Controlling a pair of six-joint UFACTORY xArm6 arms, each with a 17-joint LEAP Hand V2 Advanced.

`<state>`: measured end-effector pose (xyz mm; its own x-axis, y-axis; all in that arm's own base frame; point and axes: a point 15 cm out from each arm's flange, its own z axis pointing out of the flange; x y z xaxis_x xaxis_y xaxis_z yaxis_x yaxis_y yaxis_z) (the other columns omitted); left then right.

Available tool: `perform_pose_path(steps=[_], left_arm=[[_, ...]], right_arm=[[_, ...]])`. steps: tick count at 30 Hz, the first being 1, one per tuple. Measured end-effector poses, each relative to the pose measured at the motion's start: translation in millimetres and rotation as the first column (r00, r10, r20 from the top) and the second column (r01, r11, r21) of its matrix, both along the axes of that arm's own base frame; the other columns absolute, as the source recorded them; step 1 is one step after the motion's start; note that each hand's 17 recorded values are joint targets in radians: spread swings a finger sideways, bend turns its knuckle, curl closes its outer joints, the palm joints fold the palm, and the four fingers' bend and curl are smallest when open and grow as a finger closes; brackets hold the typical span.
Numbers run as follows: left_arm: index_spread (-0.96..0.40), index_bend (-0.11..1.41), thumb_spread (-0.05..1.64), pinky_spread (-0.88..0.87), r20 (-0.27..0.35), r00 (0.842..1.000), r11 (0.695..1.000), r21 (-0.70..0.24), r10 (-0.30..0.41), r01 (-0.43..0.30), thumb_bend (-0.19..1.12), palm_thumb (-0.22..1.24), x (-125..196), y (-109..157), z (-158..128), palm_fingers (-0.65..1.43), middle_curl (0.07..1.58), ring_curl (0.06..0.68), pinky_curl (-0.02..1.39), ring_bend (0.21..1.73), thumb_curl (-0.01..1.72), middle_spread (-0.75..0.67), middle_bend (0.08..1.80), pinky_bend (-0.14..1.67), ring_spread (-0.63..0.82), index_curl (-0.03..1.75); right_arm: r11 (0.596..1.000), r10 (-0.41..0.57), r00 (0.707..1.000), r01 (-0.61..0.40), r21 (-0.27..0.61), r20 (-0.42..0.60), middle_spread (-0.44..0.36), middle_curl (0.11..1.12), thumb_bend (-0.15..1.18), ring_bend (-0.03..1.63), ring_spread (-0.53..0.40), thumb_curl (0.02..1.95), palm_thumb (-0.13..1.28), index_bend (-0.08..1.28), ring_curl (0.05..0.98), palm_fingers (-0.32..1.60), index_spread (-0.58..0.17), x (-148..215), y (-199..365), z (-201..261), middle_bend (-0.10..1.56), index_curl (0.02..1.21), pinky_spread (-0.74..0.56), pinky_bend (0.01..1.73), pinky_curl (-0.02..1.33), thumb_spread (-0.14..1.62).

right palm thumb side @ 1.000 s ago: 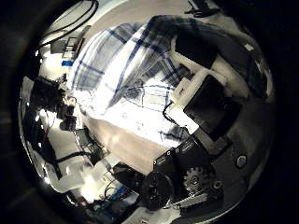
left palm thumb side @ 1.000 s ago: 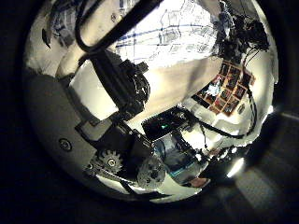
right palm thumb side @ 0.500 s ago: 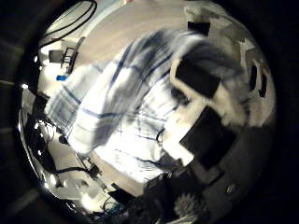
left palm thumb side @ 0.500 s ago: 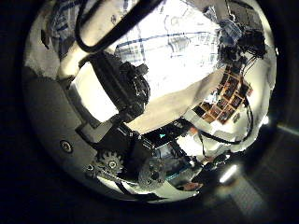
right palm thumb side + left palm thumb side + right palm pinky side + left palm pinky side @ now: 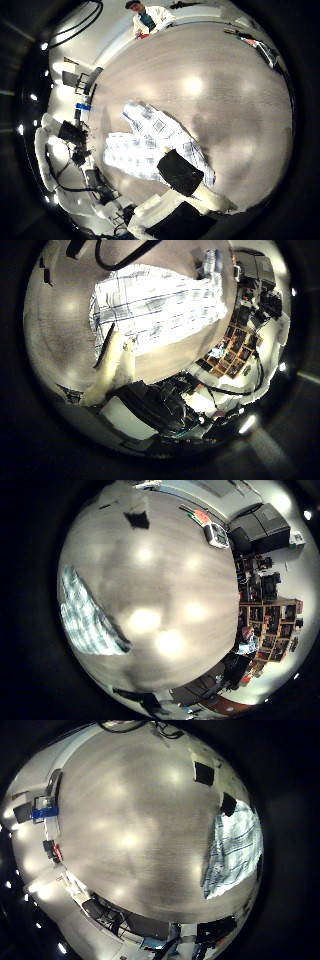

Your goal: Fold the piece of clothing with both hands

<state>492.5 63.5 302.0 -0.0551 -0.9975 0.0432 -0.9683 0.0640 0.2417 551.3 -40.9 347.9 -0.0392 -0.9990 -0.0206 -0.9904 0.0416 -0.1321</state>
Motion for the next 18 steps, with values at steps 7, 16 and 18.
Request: perform_pose_path(steps=[7,16,18], left_arm=[[-0.1,0.17,1.35,0.1,-0.055,0.996,0.997,-0.047,-0.068,0.066,-0.01,0.44,-32.6,-33.9,-7.3,0.1,0.54,0.43,0.7,0.77,0.3,0.15,0.2,0.29,0.05,0.74],[-0.04,0.18,1.36,0.22,-0.163,0.977,0.99,-0.059,-0.136,0.128,-0.01,0.43,-66.3,-71.7,-60.5,0.14,0.48,0.383,0.61,0.71,0.3,0.18,0.19,0.23,0.13,0.63],[-0.04,0.19,1.37,0.23,-0.157,0.978,0.99,-0.057,-0.139,0.131,-0.01,0.43,-66.5,-75.3,-69.9,0.15,0.46,0.375,0.59,0.7,0.3,0.18,0.19,0.22,0.14,0.61]], right_arm=[[1.0,-0.008,0.986,0.011,0.012,-0.169,-0.093,0.5,-0.04,0.87,-0.074,0.32,0.32,0.17,0.391,0.25,-0.328,-62.5,-19.4,-35.0,0.49,0.42,0.32,0.69,0.44,1.19],[0.999,-0.003,0.958,0.013,0.035,-0.285,-0.089,0.49,-0.02,0.89,-0.107,0.31,0.28,0.16,0.374,0.29,-0.291,-91.4,-26.4,-82.1,0.51,0.38,0.24,0.68,0.41,1.13],[0.999,0.011,0.95,0.0,0.034,-0.311,-0.089,0.49,-0.02,0.87,-0.112,0.32,0.29,0.17,0.367,0.26,-0.28,-93.8,-25.4,-91.2,0.53,0.38,0.21,0.65,0.4,1.12]])
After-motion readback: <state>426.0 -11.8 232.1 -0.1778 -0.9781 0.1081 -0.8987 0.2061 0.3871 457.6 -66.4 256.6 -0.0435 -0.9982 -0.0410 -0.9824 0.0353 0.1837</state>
